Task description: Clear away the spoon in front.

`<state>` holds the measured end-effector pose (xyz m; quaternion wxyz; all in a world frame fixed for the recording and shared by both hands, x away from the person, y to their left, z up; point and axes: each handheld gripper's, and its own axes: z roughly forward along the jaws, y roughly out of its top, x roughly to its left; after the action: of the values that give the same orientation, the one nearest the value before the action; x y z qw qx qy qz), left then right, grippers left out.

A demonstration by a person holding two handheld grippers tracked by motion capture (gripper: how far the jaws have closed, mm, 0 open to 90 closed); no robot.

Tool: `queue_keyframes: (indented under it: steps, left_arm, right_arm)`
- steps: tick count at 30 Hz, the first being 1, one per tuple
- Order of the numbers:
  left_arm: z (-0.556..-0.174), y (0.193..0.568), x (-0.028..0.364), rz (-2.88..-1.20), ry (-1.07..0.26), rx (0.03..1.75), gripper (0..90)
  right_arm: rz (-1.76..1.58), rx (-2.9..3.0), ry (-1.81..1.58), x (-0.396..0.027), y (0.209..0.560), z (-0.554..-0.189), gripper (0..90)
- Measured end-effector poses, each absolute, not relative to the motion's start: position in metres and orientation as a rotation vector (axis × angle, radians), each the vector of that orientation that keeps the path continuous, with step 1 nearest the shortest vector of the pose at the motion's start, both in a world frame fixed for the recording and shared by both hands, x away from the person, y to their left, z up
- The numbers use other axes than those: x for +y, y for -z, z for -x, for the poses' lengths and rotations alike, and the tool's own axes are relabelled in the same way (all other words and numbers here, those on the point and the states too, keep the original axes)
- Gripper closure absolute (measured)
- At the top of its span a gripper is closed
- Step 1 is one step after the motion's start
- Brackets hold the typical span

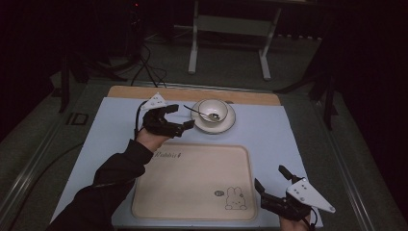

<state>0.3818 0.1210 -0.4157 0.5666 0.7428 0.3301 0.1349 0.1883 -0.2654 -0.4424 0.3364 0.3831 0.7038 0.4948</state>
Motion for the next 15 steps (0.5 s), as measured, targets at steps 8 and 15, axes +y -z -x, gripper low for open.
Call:
queue_keyframes:
  steps: [8, 15]
  left_arm:
    - [-0.409, 0.451, 0.12, -1.743, -0.31, 0.968, 12.6]
    - [-0.424, 0.467, 0.118, -1.698, -0.306, 1.08, 21.3]
  right_arm:
    - [-0.996, 1.849, -1.284, -0.264, 0.443, -0.188, 13.0]
    - [-0.997, 1.854, -1.285, -0.264, 0.443, -0.189, 13.0]
